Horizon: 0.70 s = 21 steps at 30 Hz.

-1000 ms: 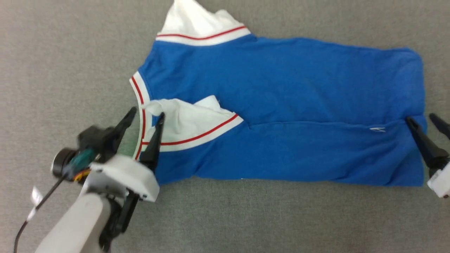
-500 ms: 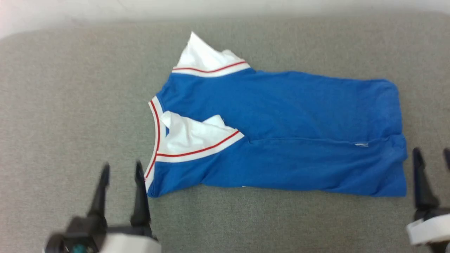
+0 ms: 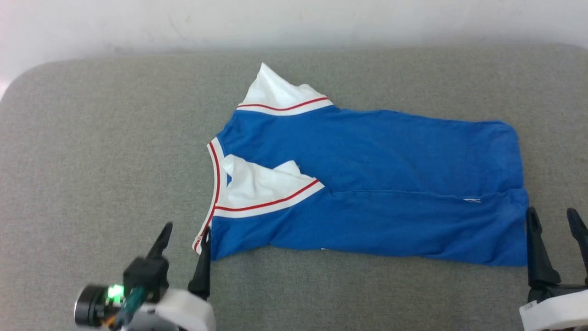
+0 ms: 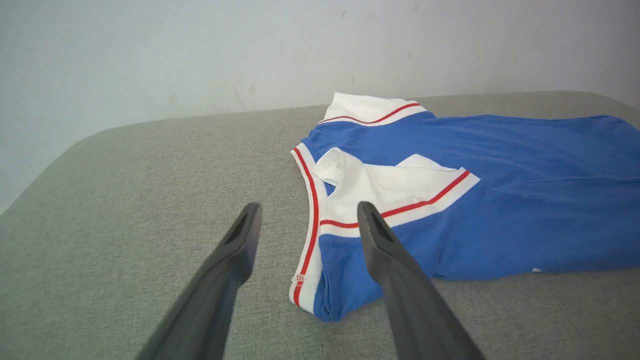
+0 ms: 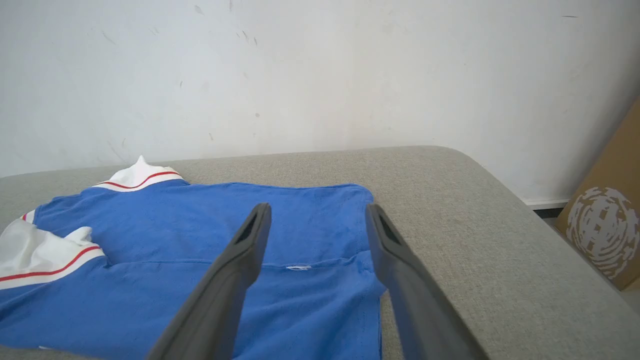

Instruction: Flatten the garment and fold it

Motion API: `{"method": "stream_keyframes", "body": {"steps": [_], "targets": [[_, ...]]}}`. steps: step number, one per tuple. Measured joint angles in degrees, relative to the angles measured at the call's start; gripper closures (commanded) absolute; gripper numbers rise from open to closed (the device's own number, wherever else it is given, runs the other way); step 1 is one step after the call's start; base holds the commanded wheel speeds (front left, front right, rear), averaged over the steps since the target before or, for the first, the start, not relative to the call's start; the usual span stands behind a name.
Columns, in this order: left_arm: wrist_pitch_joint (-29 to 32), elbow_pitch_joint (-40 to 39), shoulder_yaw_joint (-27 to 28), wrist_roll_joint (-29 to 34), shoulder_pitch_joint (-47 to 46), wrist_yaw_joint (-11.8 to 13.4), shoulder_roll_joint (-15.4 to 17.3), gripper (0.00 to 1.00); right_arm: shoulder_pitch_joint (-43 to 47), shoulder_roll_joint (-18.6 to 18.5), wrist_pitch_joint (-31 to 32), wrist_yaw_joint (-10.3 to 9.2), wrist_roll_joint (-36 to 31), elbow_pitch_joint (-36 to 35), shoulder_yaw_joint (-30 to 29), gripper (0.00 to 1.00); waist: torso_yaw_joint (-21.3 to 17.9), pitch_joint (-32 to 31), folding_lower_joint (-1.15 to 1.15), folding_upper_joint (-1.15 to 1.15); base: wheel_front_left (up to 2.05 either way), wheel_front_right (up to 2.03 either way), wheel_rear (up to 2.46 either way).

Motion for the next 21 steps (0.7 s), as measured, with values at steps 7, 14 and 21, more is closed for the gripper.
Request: {"method": "stream_keyframes", "body": {"steps": [7,14,21], "targets": [[14.56,4.16,-3.26,0.07,-8.01,-4.64,3.22,0.0,-1.12,-0.15,1.01,0.0,0.16,-0.12,1.65,0.0,-0.33,3.19,0.01,0.0,0.0,0.0,0.0],[23.98,4.55,-3.78,-2.54,-9.64,-5.24,3.88,0.0,-2.33,-1.29,0.91,0.0,0.85,1.45,1.72,0.0,-1.24,6.93,0.01,0.0,0.0,0.0,0.0],[27.22,5.95,-3.37,-4.2,-11.49,-4.72,3.88,0.0,-3.57,-2.54,0.85,0.0,1.64,2.11,2.74,0.0,-1.7,10.0,0.0,0.0,0.0,0.0,0.0]]}}
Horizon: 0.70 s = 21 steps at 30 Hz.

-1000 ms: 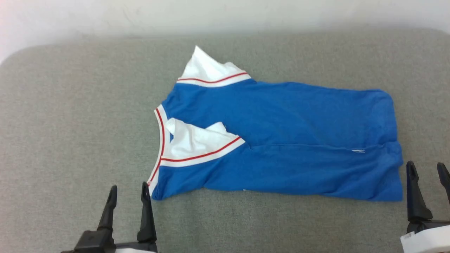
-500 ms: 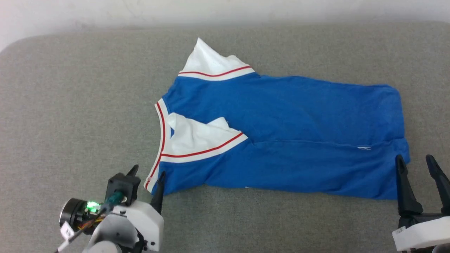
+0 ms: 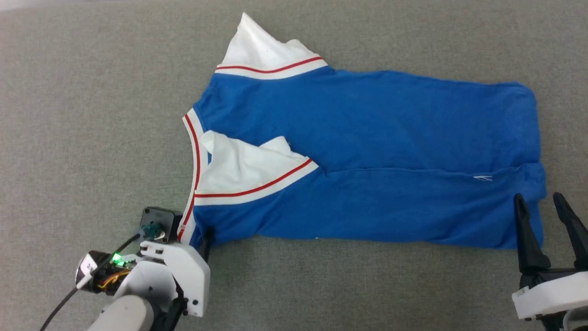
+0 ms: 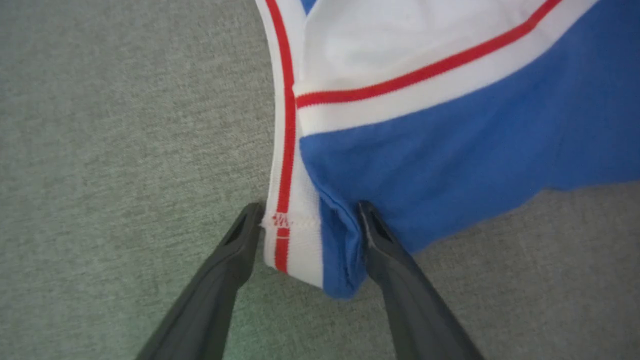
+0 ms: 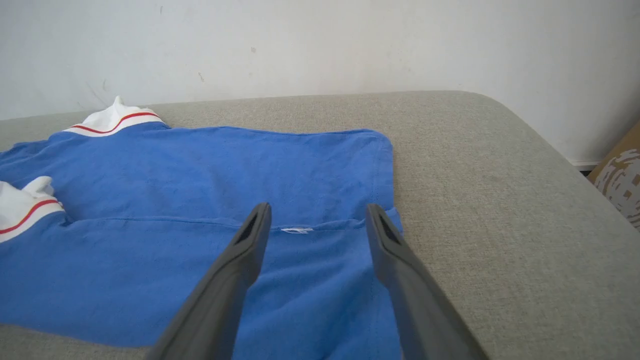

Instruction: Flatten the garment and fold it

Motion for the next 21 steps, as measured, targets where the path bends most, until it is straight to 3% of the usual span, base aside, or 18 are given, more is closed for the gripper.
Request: {"method": "stream_keyframes", "body": {"steps": [2,3,4,6,13,21], "targets": [[1.03,0.05,-0.05,-1.0,-0.69,-0.21,-0.08,0.0,-0.47,-0.6,0.11,0.0,0.04,0.22,0.71,0.0,0.02,0.54,-0.01,0.0,0.0,0.0,0.0],[1.07,0.12,-0.01,-1.45,-0.94,-0.54,-0.21,0.62,-0.85,-0.88,0.15,0.0,0.19,0.3,1.0,0.0,0.04,0.73,-0.01,0.0,0.0,0.0,0.0],[1.1,0.14,0.02,-1.98,-1.1,-0.73,-0.53,1.0,-1.18,-1.19,0.16,0.0,0.37,0.37,1.27,0.0,0.06,0.82,-0.01,0.0,0.0,0.0,0.0],[0.9,0.2,0.15,-3.3,-1.13,-1.61,-1.42,1.0,-1.98,-1.78,0.52,0.0,0.63,0.34,1.7,0.0,0.09,0.62,0.0,0.0,0.0,0.0,0.0],[-3.94,-0.18,1.67,-5.13,2.16,-0.98,-2.9,1.0,-4.25,-6.89,4.68,0.01,1.57,-0.81,2.07,0.0,0.12,-1.31,0.0,0.0,0.0,0.0,0.0],[-5.61,-4.78,2.88,-5.17,6.0,1.24,-2.44,1.0,-5.36,-9.02,19.58,0.01,3.7,2.91,-4.1,0.0,0.09,-0.85,0.0,0.0,0.0,0.0,0.0]]}}
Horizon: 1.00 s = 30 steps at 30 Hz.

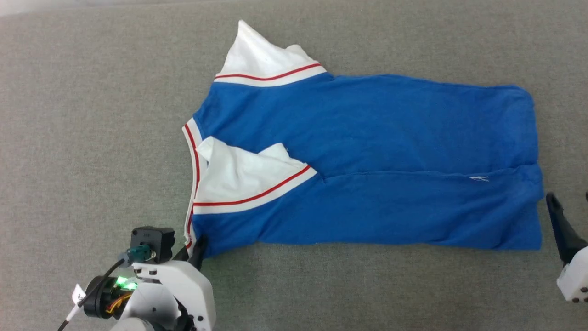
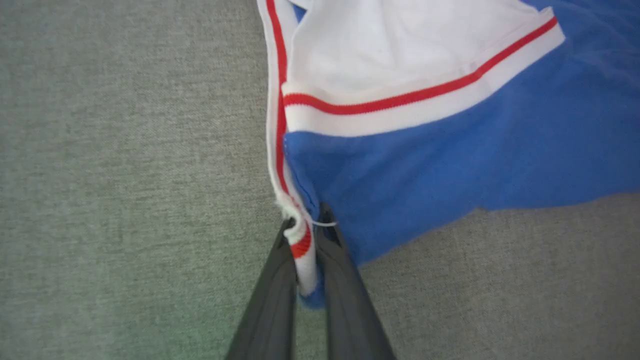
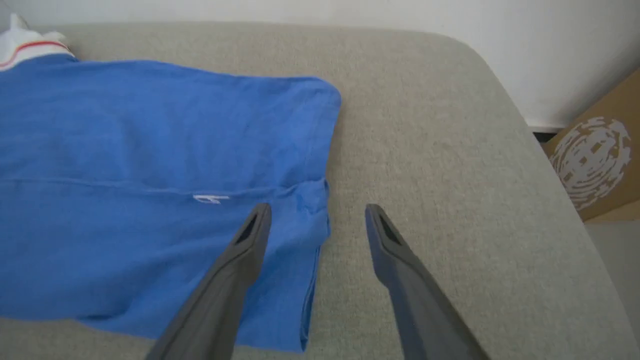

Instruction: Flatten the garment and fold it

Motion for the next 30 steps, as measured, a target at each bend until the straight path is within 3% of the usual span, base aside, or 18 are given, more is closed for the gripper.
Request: {"method": "stream_keyframes", "body": {"steps": [5,15,16,17,30], "targets": [[0.11,-1.78,-0.09,0.38,-0.14,0.73,0.08,1.0,0.74,0.62,6.93,0.0,0.87,2.89,-1.07,0.0,0.4,1.98,0.0,0.0,0.0,0.0,0.0],[0.79,-3.34,-0.4,1.3,-2.22,1.29,0.08,1.0,0.74,3.03,12.57,-0.03,2.64,5.56,-1.0,0.0,1.38,5.19,0.0,0.0,0.0,0.0,0.0],[0.85,-3.39,-0.45,1.4,-2.36,1.29,0.07,1.0,0.68,3.08,13.11,-0.03,3.38,5.45,-1.33,0.53,1.5,5.28,0.0,0.0,0.0,0.0,0.0],[0.85,-3.43,-0.49,1.59,-2.43,1.29,0.01,1.0,0.65,3.13,13.43,-0.03,3.76,5.36,-1.51,1.0,1.61,5.32,-0.01,0.0,0.0,0.0,0.0],[-2.69,-6.0,2.57,-0.93,-1.65,2.35,-1.05,1.0,-1.94,2.42,11.33,0.0,4.16,3.49,-2.99,1.0,1.81,1.59,0.0,0.0,0.0,0.0,0.0]]}}
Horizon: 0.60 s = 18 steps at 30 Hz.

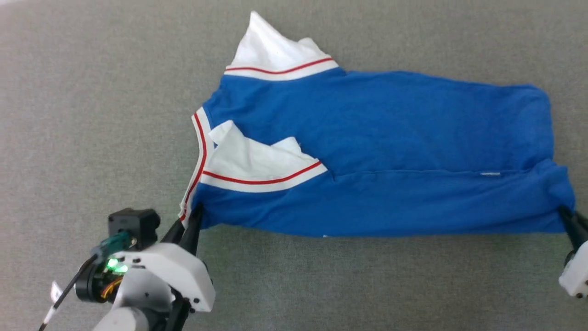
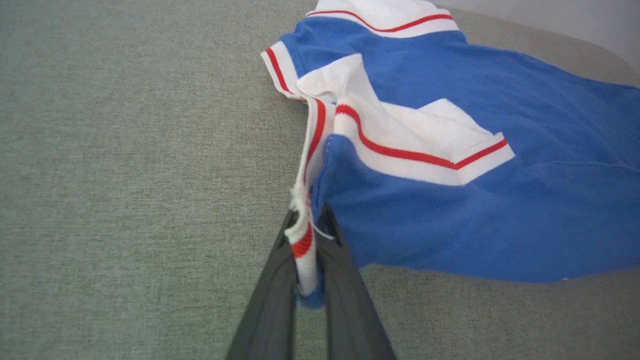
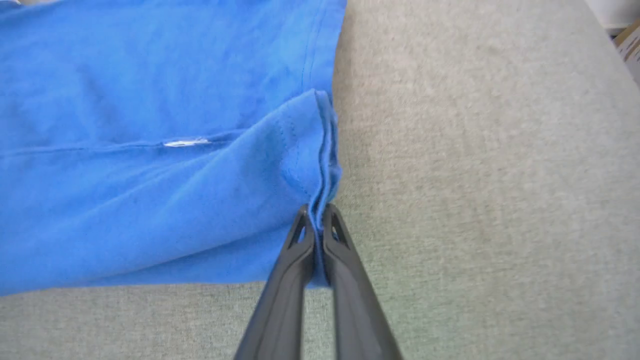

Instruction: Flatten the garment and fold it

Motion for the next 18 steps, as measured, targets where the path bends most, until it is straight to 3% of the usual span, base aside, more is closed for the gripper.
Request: {"method": "stream_keyframes", "body": {"steps": [11,18], "targets": [[2.29,-10.15,2.78,-4.22,12.0,3.15,2.63,1.0,2.21,0.27,3.65,0.05,0.12,-5.78,-3.46,1.0,0.13,-6.19,-0.02,0.0,0.0,0.0,0.0],[1.98,-9.59,1.63,-6.27,15.99,3.86,0.94,1.0,7.71,2.58,6.12,0.05,-0.19,-5.2,-4.86,1.0,0.49,-5.66,-0.02,0.0,0.0,0.0,0.0]]}}
